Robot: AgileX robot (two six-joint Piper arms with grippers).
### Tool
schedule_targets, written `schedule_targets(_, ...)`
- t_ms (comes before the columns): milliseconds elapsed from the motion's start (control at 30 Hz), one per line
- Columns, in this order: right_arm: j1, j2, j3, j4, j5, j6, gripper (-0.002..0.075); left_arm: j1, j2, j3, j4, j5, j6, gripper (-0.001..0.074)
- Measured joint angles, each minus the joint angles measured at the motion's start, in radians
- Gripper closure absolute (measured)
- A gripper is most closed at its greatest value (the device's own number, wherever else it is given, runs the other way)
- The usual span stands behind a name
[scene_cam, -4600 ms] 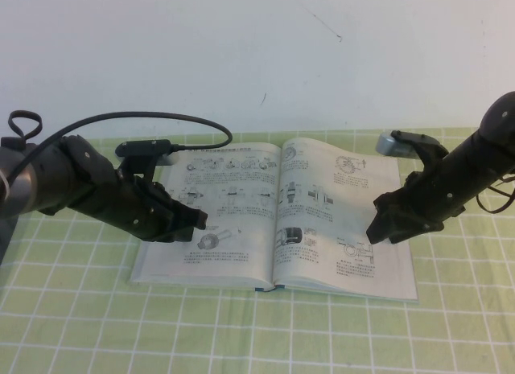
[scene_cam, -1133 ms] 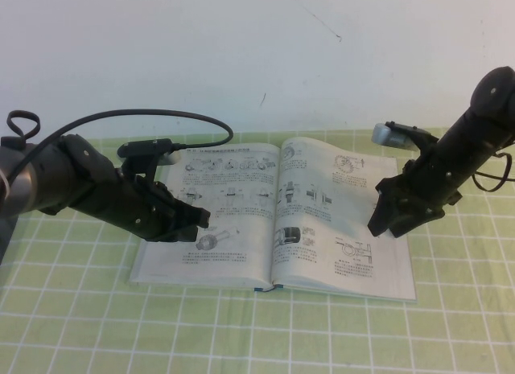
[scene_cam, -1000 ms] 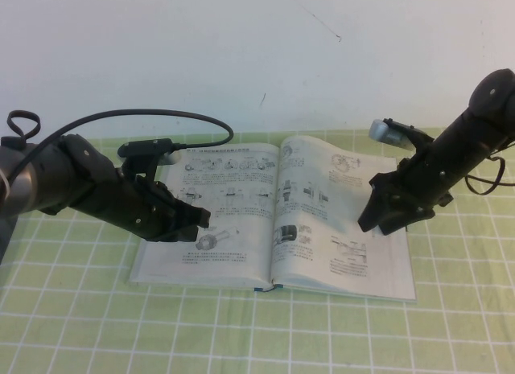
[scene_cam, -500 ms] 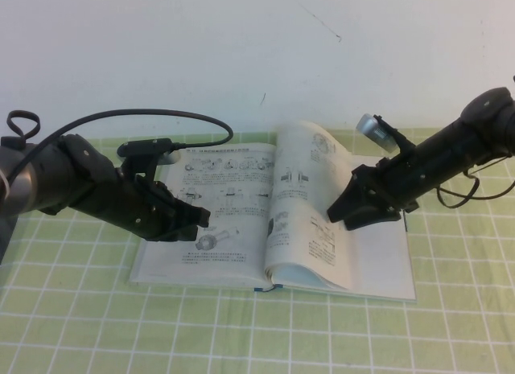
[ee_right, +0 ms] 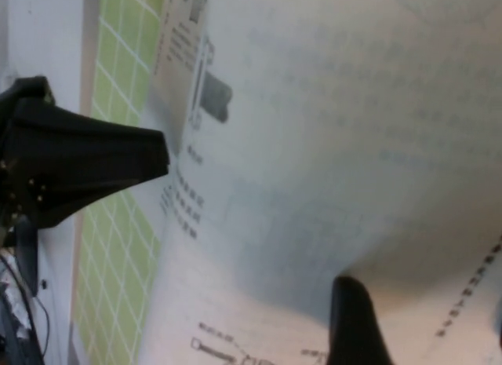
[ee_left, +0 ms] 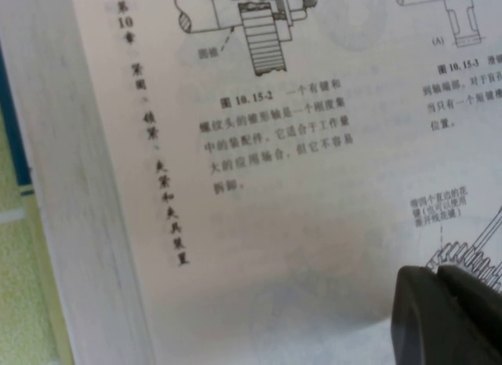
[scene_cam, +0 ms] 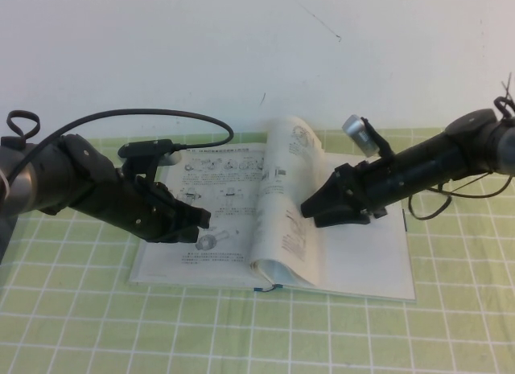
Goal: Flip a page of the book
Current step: Open the closed book
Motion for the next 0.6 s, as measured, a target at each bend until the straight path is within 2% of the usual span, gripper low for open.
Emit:
schedule_targets(333, 0.032, 0.037, 0.002, 0.224, 0.042, -0.190, 0.0338, 0.000, 0.000, 0.000, 0.000, 0.027, 0.000, 0.0738)
schedule_targets(600, 0.037, 0.031, -0.007, 0.063, 0.039, -0.159, 0.0338, 0.000, 0.000, 0.000, 0.000, 0.038, 0.000, 0.0738)
